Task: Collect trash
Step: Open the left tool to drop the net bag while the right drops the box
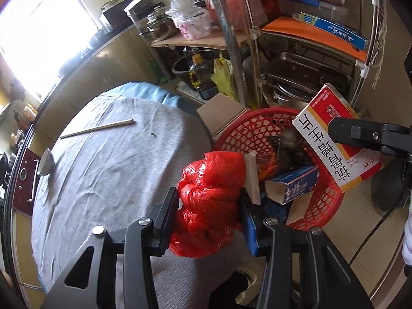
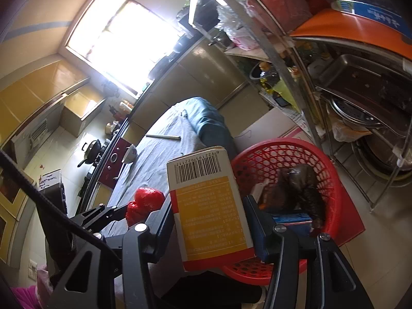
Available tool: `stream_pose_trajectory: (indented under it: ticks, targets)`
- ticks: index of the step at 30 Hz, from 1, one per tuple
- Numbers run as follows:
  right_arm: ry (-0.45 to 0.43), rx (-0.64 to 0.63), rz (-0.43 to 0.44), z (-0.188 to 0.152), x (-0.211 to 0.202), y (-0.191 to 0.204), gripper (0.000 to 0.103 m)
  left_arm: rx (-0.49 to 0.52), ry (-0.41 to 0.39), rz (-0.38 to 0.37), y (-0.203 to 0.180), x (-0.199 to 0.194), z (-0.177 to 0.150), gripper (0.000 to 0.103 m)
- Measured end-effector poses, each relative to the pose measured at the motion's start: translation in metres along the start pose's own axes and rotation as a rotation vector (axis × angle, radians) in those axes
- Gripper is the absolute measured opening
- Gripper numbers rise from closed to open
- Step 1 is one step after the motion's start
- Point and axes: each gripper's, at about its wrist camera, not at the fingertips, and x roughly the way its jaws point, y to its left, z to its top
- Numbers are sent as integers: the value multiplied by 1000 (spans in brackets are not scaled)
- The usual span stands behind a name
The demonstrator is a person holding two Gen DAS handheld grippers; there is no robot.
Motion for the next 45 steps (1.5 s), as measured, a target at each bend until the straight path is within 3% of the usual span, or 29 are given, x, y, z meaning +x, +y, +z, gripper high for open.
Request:
stream_pose_trajectory:
  ticks: [6,11,22,33,36,38,45]
  targets:
    - [-15,37,-36,4,-6,-19,56,-22,-5,-71,-1,13,2,47]
    - [-23,87,-65,6,-9,-39,56,-65,15,-177,1,27,1,47]
    - [11,161,-94,1,6,-67,56,-93,36,-321,-7,47,5,47]
    - [8,179,-114,10,37,-70,56,-65,53,-406,-25,60,10,48]
    - [-7,168,-127,16,46,-68,57,-70,62,-431,-25,62,8,53]
    - [-14,182,-115,21,53,-67,59,-72,54,-430,-22,60,7,59]
    - [-17,183,-89,26,66,-55,60,-113,14,-410,2,44,-1,60]
